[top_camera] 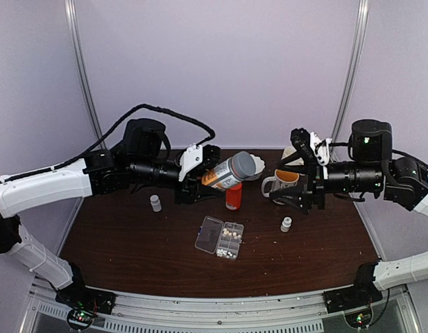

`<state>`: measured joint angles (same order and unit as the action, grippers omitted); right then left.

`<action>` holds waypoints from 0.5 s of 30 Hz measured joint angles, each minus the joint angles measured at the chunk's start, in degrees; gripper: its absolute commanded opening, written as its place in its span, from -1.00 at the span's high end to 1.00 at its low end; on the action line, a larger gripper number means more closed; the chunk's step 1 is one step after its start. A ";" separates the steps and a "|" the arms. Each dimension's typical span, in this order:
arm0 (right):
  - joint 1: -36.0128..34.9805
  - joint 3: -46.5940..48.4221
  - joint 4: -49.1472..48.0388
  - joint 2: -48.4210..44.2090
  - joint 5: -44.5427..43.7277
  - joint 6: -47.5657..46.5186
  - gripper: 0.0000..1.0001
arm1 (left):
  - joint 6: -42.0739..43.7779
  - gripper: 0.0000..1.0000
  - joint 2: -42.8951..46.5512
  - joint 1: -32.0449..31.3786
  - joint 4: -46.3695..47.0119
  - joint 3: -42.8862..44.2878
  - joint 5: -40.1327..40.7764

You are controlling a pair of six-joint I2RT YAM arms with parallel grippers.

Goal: Sort the pills into containers
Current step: Screw the lid of the pill bottle onto the pill bottle.

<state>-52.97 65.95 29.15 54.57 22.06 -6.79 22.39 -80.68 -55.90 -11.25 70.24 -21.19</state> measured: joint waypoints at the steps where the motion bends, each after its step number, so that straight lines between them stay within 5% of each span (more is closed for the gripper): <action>1: -1.22 -1.29 -0.26 -0.72 -0.96 -5.88 -0.60 | -1.62 1.00 -0.24 0.68 -0.37 0.44 -2.97; 7: -5.53 -4.85 -0.94 -2.01 -3.50 -26.69 -0.50 | -7.15 1.00 -2.34 2.34 -5.07 2.21 -14.86; 15: -6.19 1.27 -1.62 4.11 -3.65 -35.63 -0.61 | -7.98 1.00 -5.25 2.32 -11.89 4.42 -18.73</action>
<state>-59.16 67.22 27.53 58.67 18.41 -42.41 14.41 -85.93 -53.58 -23.14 74.65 -39.92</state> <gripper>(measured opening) 0.793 0.476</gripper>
